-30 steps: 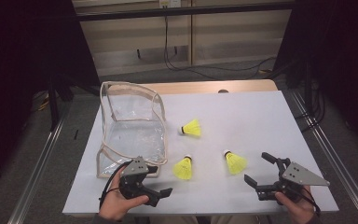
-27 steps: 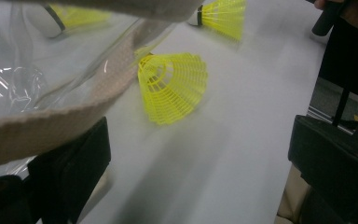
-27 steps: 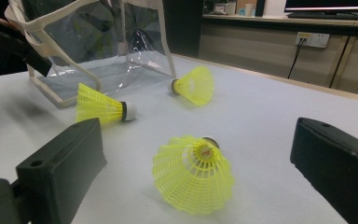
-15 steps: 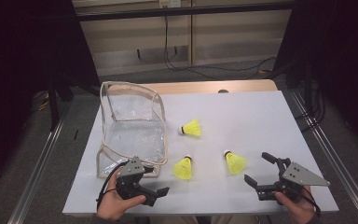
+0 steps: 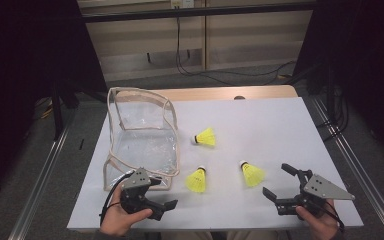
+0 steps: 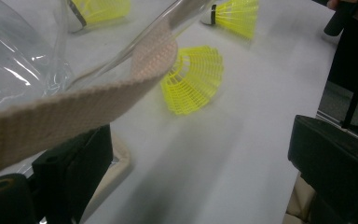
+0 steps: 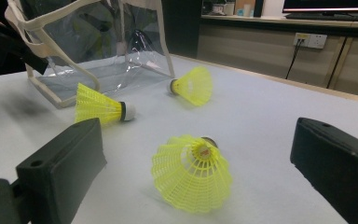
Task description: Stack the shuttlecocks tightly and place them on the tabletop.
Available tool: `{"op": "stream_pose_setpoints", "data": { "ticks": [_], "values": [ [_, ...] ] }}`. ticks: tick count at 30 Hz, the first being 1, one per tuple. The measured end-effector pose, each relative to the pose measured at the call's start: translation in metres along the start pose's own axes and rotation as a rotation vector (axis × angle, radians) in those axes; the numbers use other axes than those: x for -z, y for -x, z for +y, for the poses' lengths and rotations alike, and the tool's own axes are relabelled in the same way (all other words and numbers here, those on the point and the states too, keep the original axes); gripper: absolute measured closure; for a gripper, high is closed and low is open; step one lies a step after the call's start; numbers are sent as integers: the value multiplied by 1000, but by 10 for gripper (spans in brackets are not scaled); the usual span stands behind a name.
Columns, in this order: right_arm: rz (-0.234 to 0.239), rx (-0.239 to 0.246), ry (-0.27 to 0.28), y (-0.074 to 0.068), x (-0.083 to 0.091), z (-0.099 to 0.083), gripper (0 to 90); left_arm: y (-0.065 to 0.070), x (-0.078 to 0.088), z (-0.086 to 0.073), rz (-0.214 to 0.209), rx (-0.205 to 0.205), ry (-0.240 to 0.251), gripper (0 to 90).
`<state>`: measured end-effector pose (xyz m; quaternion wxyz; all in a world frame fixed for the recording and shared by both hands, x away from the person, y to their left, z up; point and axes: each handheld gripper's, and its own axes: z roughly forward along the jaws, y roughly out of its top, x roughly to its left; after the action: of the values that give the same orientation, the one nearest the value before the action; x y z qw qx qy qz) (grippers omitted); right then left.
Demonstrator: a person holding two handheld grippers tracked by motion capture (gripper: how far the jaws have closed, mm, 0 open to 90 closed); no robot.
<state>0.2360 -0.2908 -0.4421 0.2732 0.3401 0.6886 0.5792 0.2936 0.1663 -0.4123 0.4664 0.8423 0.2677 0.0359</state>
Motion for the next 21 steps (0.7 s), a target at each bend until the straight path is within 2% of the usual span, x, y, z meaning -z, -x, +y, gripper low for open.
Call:
{"op": "stream_pose_setpoints", "data": {
  "ticks": [17,21],
  "values": [
    [-1,1,1,0,0,0,22,-5,8,-6,15,12,12,66],
    [-1,2,1,0,0,0,22,-6,9,-6,17,4,14,66]
  ]
}}
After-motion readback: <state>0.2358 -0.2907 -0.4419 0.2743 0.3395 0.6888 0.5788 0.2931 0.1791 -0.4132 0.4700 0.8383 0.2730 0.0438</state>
